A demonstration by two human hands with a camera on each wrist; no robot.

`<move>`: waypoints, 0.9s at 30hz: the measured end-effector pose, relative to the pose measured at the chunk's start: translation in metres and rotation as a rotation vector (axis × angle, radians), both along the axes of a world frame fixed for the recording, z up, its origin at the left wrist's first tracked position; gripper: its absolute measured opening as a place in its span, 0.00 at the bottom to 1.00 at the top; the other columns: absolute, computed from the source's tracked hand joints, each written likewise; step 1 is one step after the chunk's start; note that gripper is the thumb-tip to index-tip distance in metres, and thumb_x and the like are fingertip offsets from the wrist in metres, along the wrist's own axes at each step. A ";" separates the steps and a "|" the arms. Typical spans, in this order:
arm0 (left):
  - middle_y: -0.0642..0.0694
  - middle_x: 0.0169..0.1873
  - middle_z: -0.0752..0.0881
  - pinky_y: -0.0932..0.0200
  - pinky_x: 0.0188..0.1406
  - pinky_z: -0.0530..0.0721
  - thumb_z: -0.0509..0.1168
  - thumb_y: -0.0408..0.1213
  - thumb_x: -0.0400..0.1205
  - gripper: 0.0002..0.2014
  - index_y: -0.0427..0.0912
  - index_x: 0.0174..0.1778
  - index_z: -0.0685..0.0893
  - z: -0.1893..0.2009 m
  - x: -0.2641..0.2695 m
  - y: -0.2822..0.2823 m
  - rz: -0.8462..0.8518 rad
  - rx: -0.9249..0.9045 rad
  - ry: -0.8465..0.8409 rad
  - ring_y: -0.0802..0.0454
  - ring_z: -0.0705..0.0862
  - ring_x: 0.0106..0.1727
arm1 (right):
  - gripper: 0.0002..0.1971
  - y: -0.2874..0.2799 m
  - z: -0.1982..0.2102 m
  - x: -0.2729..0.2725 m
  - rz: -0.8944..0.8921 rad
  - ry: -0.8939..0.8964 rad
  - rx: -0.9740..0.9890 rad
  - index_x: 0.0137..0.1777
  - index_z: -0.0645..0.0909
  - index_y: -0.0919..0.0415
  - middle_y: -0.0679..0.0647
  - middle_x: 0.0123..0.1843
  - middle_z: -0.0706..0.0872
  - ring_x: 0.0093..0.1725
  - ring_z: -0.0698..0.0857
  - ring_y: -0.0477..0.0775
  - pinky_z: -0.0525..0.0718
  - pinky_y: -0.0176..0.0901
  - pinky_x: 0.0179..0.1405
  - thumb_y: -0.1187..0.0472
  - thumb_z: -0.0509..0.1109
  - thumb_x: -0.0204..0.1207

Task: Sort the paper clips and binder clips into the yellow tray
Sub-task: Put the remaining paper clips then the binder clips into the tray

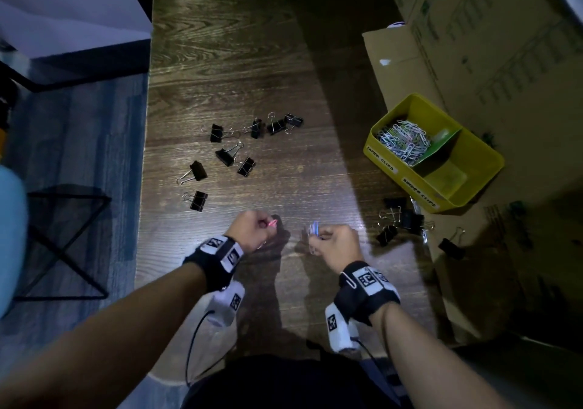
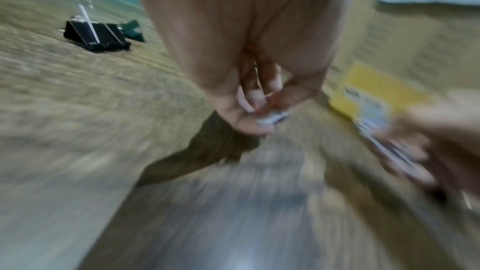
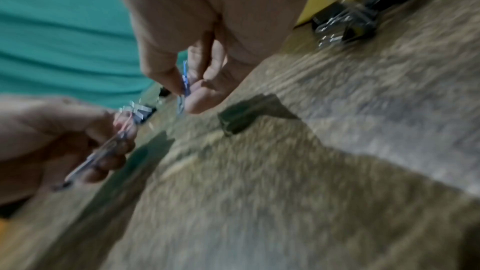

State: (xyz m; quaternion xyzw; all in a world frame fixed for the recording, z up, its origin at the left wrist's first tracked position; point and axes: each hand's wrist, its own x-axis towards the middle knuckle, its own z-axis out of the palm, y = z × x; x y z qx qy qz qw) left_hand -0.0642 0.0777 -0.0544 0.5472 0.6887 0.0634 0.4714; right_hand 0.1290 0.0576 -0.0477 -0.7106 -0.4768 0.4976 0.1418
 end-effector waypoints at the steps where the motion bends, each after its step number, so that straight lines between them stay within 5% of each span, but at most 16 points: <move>1: 0.49 0.25 0.82 0.58 0.35 0.76 0.69 0.33 0.76 0.07 0.44 0.32 0.84 0.003 0.001 0.010 0.045 -0.024 -0.075 0.52 0.78 0.28 | 0.05 0.003 0.006 0.008 -0.072 0.068 0.006 0.43 0.89 0.65 0.60 0.38 0.91 0.36 0.89 0.55 0.89 0.49 0.42 0.64 0.76 0.69; 4: 0.44 0.27 0.83 0.50 0.37 0.78 0.69 0.31 0.76 0.07 0.41 0.32 0.85 0.021 0.019 0.047 0.083 -0.032 -0.225 0.47 0.79 0.31 | 0.04 0.013 0.034 0.037 -0.206 0.217 0.038 0.38 0.87 0.61 0.58 0.34 0.89 0.29 0.87 0.48 0.87 0.41 0.34 0.69 0.74 0.72; 7: 0.41 0.26 0.81 0.56 0.29 0.79 0.66 0.29 0.78 0.06 0.35 0.35 0.83 0.053 0.065 0.095 0.083 0.050 -0.362 0.50 0.80 0.22 | 0.11 0.028 0.065 0.069 -0.270 0.266 0.168 0.33 0.84 0.55 0.54 0.29 0.86 0.21 0.82 0.42 0.82 0.37 0.29 0.70 0.73 0.73; 11: 0.42 0.24 0.81 0.60 0.24 0.80 0.66 0.33 0.80 0.10 0.42 0.32 0.83 0.084 0.142 0.158 -0.010 0.164 -0.399 0.52 0.81 0.20 | 0.11 0.064 0.102 0.107 -0.343 0.254 0.337 0.34 0.84 0.55 0.54 0.28 0.85 0.23 0.80 0.44 0.80 0.36 0.27 0.69 0.71 0.75; 14: 0.41 0.34 0.86 0.57 0.38 0.83 0.67 0.42 0.78 0.09 0.39 0.40 0.86 0.095 0.191 0.188 -0.196 0.297 -0.147 0.46 0.85 0.36 | 0.08 0.098 0.121 0.132 -0.280 0.018 0.472 0.35 0.85 0.59 0.53 0.29 0.87 0.31 0.86 0.54 0.84 0.48 0.34 0.60 0.71 0.74; 17: 0.35 0.47 0.85 0.59 0.39 0.76 0.64 0.39 0.79 0.13 0.34 0.53 0.84 0.096 0.219 0.197 -0.371 0.326 0.111 0.39 0.84 0.49 | 0.08 0.129 0.130 0.146 -0.125 -0.176 0.462 0.49 0.88 0.57 0.50 0.34 0.85 0.36 0.84 0.50 0.77 0.37 0.30 0.57 0.69 0.76; 20: 0.30 0.51 0.84 0.55 0.44 0.78 0.62 0.35 0.79 0.13 0.33 0.56 0.81 0.092 0.224 0.190 -0.505 0.334 0.178 0.34 0.83 0.54 | 0.09 0.157 0.122 0.152 0.018 -0.344 0.426 0.53 0.87 0.59 0.55 0.38 0.86 0.36 0.81 0.52 0.69 0.32 0.25 0.59 0.68 0.77; 24: 0.36 0.52 0.85 0.55 0.55 0.80 0.63 0.33 0.75 0.14 0.42 0.56 0.85 0.080 0.210 0.166 -0.407 0.471 0.050 0.39 0.82 0.55 | 0.08 0.184 0.100 0.151 0.213 -0.491 0.336 0.49 0.85 0.62 0.61 0.43 0.87 0.43 0.85 0.61 0.83 0.46 0.40 0.59 0.68 0.77; 27: 0.39 0.44 0.83 0.50 0.48 0.80 0.61 0.32 0.73 0.10 0.36 0.44 0.86 0.066 0.201 0.126 -0.387 0.670 0.065 0.41 0.80 0.48 | 0.16 0.192 0.091 0.151 0.309 -0.487 0.260 0.62 0.82 0.60 0.61 0.52 0.87 0.50 0.86 0.62 0.85 0.50 0.53 0.58 0.72 0.75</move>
